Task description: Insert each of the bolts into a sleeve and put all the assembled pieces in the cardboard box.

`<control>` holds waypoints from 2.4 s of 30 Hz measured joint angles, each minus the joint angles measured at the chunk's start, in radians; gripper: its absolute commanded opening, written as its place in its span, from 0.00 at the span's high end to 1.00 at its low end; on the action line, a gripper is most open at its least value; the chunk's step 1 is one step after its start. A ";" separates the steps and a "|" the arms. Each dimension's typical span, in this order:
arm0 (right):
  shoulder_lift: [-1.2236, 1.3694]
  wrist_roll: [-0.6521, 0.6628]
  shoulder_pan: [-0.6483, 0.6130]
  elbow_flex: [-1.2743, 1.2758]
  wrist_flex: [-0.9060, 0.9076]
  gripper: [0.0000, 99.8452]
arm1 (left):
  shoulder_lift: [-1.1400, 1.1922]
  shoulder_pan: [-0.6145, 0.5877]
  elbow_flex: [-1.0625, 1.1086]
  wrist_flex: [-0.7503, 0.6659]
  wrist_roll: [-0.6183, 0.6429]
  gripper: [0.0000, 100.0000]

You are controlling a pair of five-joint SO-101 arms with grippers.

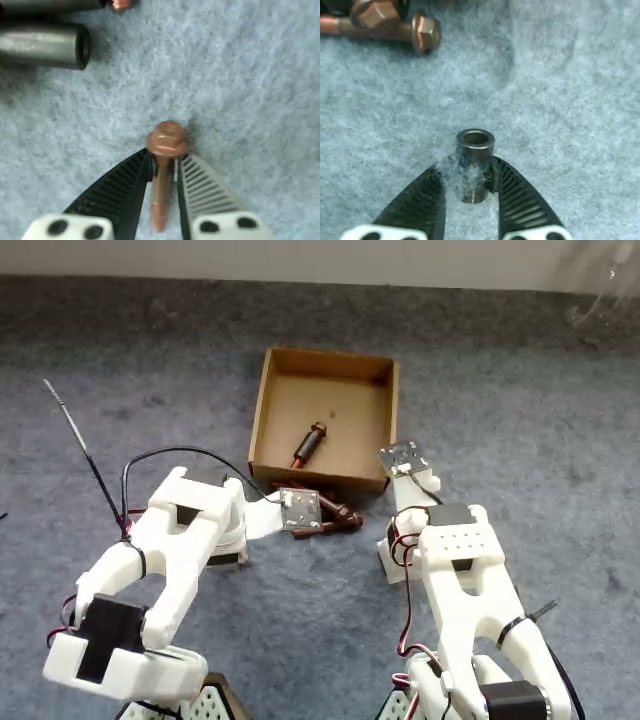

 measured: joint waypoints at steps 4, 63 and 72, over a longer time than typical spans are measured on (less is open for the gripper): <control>0.000 0.000 0.000 0.000 0.000 1.00 | 0.003 -0.034 -0.055 0.068 0.212 0.99; 0.000 0.000 0.064 -0.002 -0.002 0.99 | -0.189 -0.190 -0.035 0.077 0.924 1.00; 0.000 -0.038 -0.017 -0.068 -0.002 0.97 | -0.321 -0.189 0.150 -0.032 0.925 1.00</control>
